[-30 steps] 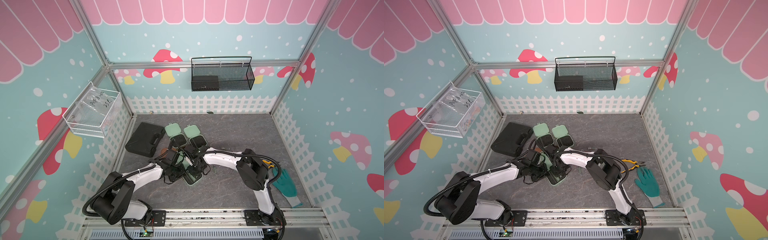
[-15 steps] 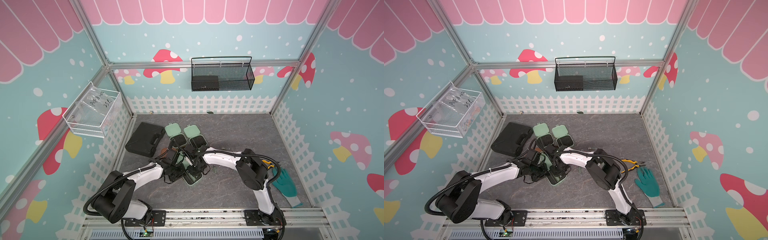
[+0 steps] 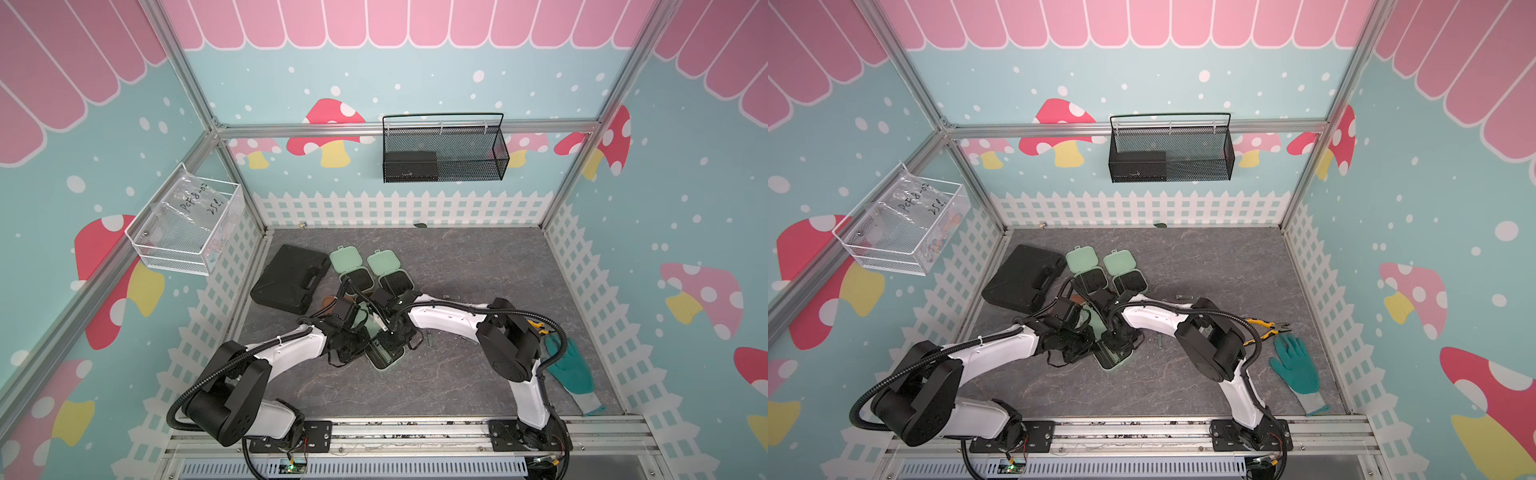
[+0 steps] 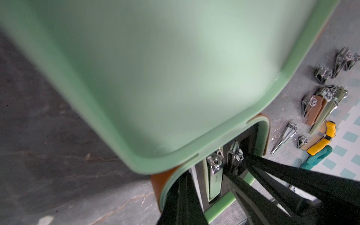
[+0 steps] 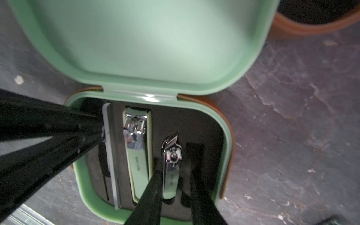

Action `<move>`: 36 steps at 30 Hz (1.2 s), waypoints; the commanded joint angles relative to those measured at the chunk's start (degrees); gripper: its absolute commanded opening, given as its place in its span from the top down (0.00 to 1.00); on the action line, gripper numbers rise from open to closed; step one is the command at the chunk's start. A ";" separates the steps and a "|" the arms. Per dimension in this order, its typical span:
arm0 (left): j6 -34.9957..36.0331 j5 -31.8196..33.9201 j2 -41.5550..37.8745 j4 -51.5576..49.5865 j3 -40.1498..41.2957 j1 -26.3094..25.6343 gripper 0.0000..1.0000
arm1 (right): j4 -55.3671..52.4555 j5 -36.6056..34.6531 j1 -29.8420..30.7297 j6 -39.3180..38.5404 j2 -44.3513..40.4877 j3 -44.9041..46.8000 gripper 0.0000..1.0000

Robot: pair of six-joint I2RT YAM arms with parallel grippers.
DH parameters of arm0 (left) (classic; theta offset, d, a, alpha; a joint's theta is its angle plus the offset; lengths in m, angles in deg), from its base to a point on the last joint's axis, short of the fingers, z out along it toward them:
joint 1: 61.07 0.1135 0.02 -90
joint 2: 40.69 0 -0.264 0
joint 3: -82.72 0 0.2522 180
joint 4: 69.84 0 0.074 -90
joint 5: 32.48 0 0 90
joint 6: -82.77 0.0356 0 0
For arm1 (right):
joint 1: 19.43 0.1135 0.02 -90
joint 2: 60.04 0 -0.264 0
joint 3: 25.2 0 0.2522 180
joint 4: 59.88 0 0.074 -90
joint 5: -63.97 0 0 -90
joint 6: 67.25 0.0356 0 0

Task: Organize nail clipper sets
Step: Place the nail clipper in the storage box.

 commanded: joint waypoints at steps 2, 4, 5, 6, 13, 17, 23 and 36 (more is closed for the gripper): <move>0.36 4.44 2.11 -3.95 0.85 0.37 1.00 | -3.65 -2.25 -0.47 -1.24 -3.92 -0.28 0.72; 0.36 4.37 2.11 -3.95 0.84 0.39 1.00 | -3.57 -2.15 -0.54 -1.34 -4.42 -0.92 0.70; 0.36 4.38 2.11 -3.95 0.87 0.33 1.00 | -3.49 -1.87 -0.54 -1.42 -4.52 -1.15 0.70; 0.43 4.38 2.11 -3.95 0.82 0.33 1.00 | -3.27 -1.52 -0.54 -1.43 -4.43 -1.36 0.70; 0.43 4.54 2.18 -3.95 1.08 0.33 1.00 | 0.18 1.53 -0.54 -1.07 -2.96 0.04 0.78; 0.42 4.54 2.29 -3.77 1.29 0.33 1.00 | 1.71 2.49 -0.54 -0.99 -1.07 0.19 0.84; 0.42 4.41 2.29 -3.77 1.39 0.39 1.00 | 3.58 3.29 -0.54 -0.46 1.95 1.22 0.91; 0.31 4.38 1.95 -3.77 1.57 0.33 1.00 | 4.72 1.35 -0.62 1.38 -1.02 4.86 0.96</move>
